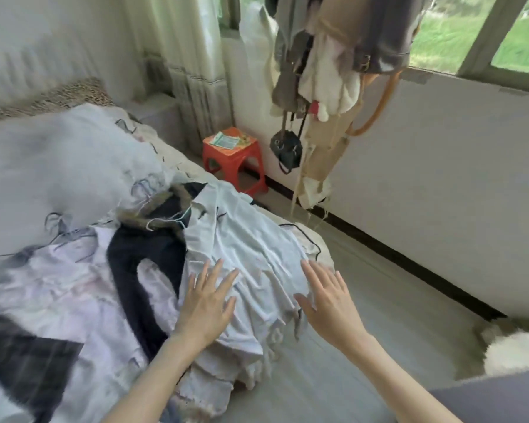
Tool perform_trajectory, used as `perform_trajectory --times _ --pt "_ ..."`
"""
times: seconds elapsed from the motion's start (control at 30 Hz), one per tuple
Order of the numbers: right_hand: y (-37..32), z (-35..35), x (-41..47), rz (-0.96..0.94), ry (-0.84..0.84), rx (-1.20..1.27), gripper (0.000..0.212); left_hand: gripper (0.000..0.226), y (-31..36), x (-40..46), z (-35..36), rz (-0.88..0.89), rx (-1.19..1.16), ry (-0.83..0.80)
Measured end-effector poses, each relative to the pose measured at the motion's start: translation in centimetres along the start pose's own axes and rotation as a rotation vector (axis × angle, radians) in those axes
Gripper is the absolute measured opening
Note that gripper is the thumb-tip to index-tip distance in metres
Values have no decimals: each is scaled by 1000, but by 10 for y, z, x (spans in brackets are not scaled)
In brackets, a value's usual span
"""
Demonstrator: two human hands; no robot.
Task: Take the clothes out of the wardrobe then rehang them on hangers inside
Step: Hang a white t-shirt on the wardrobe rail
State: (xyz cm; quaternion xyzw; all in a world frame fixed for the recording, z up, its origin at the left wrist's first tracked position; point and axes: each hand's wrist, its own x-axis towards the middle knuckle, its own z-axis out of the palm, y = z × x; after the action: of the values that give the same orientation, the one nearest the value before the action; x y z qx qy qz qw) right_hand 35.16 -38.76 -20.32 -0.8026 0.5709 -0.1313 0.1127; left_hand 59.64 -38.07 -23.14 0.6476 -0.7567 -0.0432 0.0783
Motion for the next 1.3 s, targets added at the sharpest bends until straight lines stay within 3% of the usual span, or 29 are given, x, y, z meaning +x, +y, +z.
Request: perform_trajectory --times 0.3,0.6,0.67,0.73,0.9,1.0,1.13,1.3 --pt "-40 59 121 -182 -99 -53 59 44 -97 9 18 -201 40 -31" --pt "-39 119 252 -232 -160 62 56 43 -144 101 58 -357 -56 -51" --pt "-36 136 279 -250 -189 40 56 50 -161 120 70 -388 -76 -49" --pt "-36 153 300 -256 -232 5 56 43 -178 135 81 -419 -107 -63" --pt "-49 204 354 -252 -445 -79 57 51 -217 154 115 -499 -199 -101" --pt "-67 236 394 -275 -437 -97 56 49 -239 170 132 -551 -264 -141" --pt "-91 277 449 -351 -432 -156 50 65 -254 192 143 -568 -323 -158" --pt "-108 314 500 -471 -475 -288 58 64 -244 208 157 -564 -373 -133"
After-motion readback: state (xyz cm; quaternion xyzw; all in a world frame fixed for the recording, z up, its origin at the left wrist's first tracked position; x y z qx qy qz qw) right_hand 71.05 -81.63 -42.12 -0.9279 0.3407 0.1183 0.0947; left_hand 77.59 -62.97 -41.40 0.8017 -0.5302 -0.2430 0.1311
